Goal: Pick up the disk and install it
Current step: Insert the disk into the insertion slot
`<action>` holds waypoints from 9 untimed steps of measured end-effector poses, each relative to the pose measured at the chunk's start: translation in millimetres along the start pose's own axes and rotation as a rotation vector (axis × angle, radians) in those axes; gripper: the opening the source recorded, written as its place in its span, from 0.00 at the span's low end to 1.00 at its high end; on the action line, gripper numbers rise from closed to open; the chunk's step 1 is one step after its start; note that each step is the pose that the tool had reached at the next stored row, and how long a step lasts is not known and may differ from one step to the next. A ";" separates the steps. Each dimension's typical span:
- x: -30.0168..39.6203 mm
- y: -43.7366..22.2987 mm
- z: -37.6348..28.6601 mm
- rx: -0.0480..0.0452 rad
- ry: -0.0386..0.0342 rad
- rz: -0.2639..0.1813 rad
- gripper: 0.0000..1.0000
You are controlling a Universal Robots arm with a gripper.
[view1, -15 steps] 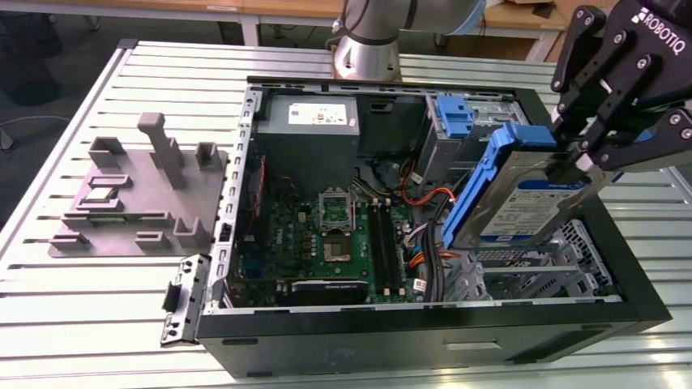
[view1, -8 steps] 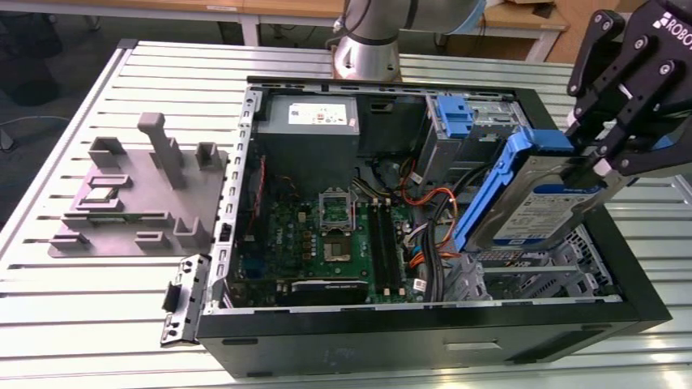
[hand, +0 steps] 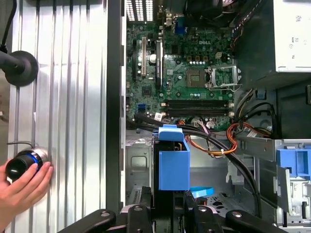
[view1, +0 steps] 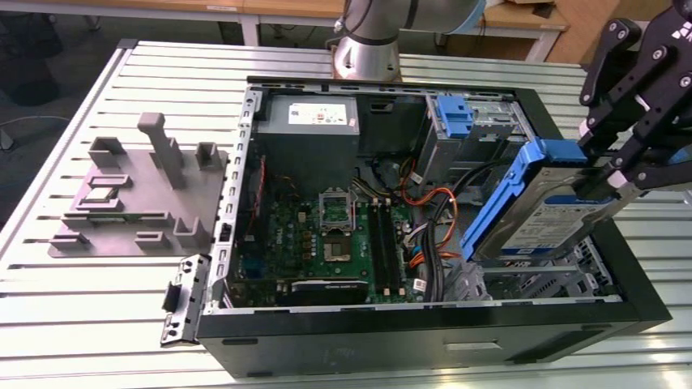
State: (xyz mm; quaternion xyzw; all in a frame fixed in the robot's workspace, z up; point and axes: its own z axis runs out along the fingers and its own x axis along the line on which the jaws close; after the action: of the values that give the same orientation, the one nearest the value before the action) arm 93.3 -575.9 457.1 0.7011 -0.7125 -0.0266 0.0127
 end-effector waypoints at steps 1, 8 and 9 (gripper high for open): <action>0.6 -0.8 0.0 0.0000 0.0001 0.000 0.35; 0.8 -8.7 0.4 0.0000 -0.0001 0.000 0.35; 0.7 -10.6 0.4 0.0000 0.0000 0.000 0.35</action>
State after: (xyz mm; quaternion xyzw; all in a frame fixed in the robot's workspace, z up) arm 103.9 -576.8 456.2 0.7010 -0.7125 -0.0267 0.0127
